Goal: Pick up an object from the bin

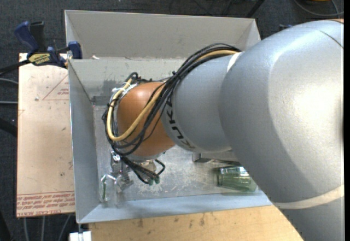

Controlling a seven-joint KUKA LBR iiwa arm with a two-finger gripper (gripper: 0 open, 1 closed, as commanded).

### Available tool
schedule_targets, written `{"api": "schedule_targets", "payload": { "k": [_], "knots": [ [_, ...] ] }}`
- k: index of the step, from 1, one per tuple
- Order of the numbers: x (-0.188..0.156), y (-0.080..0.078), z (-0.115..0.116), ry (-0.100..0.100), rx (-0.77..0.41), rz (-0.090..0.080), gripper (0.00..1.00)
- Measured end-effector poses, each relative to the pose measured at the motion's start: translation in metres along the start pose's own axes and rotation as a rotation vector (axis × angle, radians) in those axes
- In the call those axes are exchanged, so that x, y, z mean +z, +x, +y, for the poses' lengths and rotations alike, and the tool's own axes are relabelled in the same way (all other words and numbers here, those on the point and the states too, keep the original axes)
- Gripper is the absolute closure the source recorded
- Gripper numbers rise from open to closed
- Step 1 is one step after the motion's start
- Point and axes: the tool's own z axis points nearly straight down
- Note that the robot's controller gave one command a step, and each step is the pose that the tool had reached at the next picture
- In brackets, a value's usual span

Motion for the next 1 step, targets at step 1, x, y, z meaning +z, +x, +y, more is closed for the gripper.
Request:
{"api": "schedule_targets", "payload": {
  "k": [1],
  "knots": [
    [0.0,0.0,0.0,0.0,0.0,0.0,1.0]
  ]
}}
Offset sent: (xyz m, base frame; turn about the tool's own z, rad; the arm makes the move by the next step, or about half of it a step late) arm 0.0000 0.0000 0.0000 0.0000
